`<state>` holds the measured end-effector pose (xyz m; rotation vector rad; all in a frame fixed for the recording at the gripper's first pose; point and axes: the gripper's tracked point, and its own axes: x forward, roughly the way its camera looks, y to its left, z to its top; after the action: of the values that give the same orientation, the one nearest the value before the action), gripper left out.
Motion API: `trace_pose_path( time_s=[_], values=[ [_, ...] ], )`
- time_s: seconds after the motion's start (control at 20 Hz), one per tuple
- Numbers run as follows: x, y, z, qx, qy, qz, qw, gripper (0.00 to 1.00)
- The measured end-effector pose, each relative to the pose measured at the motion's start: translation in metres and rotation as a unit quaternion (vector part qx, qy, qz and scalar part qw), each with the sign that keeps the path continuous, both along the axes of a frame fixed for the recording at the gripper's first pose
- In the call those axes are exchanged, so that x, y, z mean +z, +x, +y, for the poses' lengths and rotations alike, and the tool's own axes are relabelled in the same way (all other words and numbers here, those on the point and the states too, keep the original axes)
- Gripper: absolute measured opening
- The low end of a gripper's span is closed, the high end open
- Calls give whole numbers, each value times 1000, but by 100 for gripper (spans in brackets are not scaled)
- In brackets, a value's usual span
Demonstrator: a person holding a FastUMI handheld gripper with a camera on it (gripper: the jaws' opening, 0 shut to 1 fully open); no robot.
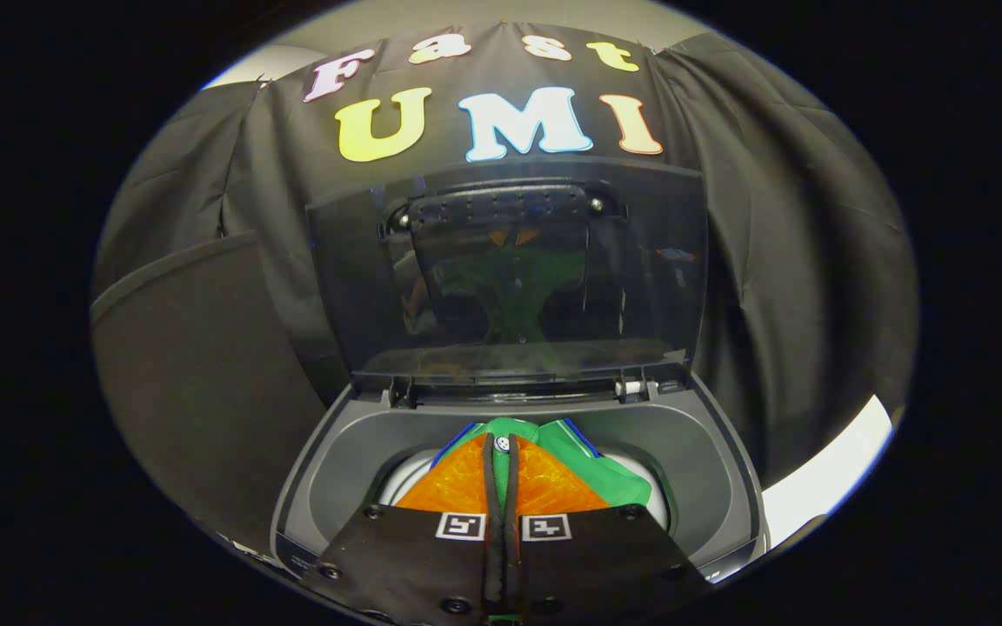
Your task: Put the clothes into the washing machine and then close the washing machine lid.
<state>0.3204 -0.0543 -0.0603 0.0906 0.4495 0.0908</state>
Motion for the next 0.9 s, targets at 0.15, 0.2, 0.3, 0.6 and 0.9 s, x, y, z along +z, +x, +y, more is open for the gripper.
trace_pose_path(
  time_s=[0.15, 0.2, 0.3, 0.6, 0.9],
  values=[
    [-17, -1, 2, 2, -2, 13, 1000, 1],
    [-21, 0, 2, 3, -7, 18, 1000, 1],
    [-29, 1, 2, 3, -11, 25, 1000, 1],
    [-46, -1, -2, -1, -12, 43, 999, 1],
    [-41, 2, -4, -7, -16, 47, 999, 1]
  ],
)
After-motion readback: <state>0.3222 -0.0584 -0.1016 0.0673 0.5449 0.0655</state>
